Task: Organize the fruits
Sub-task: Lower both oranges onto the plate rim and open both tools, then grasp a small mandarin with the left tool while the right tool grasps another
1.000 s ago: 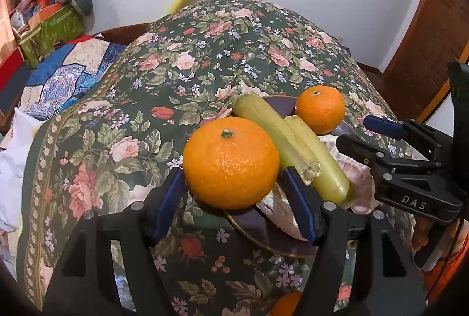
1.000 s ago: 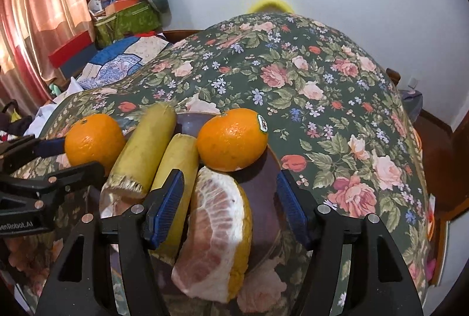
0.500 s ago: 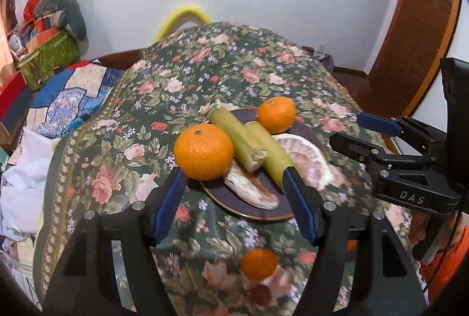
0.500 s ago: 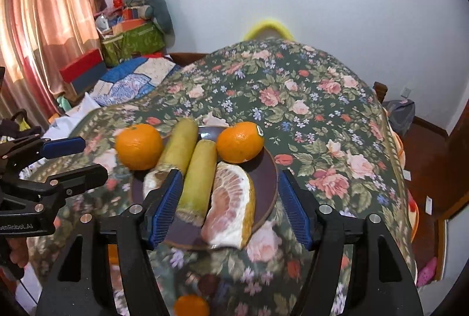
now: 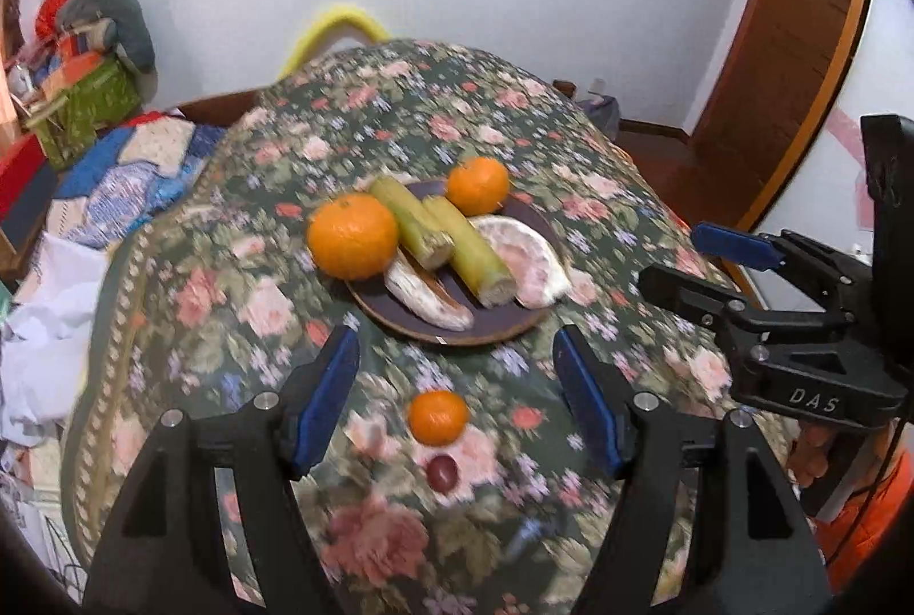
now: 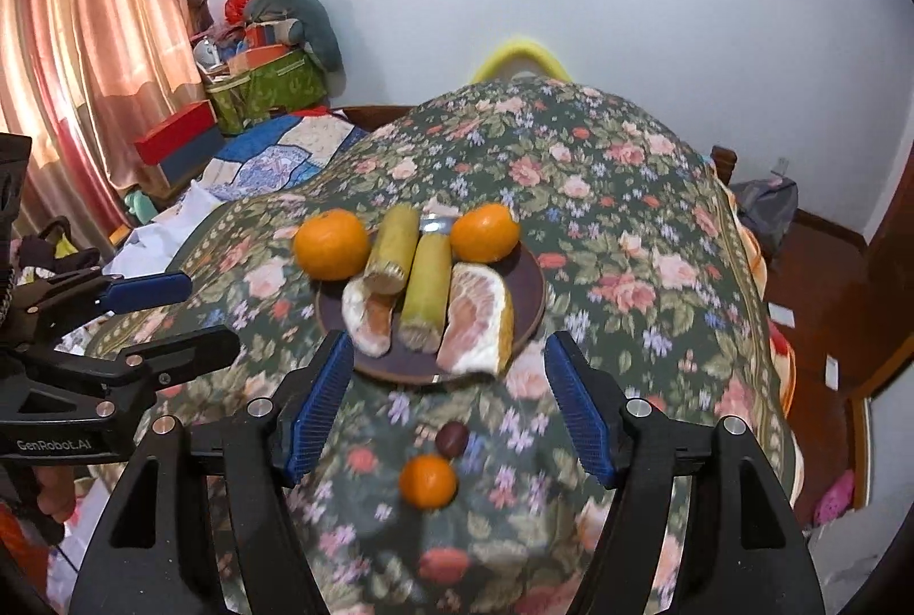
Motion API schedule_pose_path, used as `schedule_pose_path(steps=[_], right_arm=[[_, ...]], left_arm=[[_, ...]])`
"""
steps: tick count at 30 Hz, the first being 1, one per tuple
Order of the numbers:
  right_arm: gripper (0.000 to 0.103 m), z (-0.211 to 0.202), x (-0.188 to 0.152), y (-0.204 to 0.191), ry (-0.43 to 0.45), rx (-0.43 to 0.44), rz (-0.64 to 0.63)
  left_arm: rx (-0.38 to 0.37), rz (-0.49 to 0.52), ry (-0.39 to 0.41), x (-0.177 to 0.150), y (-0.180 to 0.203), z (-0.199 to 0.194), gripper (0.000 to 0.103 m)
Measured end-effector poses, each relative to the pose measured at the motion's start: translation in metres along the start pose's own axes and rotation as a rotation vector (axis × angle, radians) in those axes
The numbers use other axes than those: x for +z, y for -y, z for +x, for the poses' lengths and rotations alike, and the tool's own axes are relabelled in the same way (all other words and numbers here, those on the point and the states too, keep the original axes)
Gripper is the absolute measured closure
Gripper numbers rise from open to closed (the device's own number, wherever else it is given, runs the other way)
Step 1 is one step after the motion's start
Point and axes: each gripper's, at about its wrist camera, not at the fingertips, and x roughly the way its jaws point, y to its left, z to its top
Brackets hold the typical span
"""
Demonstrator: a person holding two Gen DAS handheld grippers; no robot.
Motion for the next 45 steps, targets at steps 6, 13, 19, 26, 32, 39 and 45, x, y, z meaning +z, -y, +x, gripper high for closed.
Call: schedule_pose_path(steps=[6,13,19,26,32,39,45], right_arm=[[0.036,-0.004,-0.019,-0.005,-0.037,-0.006,0.006],[0.036,0.01,-0.036,-0.003,-0.092,0.004,0.032],[0.036,0.027,-0.049,-0.002,-0.14,0.021,0.058],[0.036,0.046,-0.06,-0.001,-0.182,0.024,0.06],[0.037,0.058,-0.068,0.0,-0.205,0.033,0.065],[0.056,0.065,-0.071,0.001,-0.216,0.032,0.06],[0.072,0.064,-0.071,-0.003,-0.222,0.072,0.044]], left_arm=[[-0.009,-0.009,-0.051,-0.017,0.003,0.004,0.033],[0.021,-0.013,-0.097,-0.031,0.0,0.024,0.033],[0.052,0.009,-0.112,-0.039,-0.001,0.043,0.034],[0.054,0.024,-0.145,-0.044,-0.003,0.063,0.043],[0.058,0.016,-0.167,-0.048,-0.008,0.077,0.045],[0.045,-0.015,-0.185,-0.051,-0.016,0.087,0.055],[0.017,-0.022,-0.185,-0.051,-0.015,0.089,0.066]])
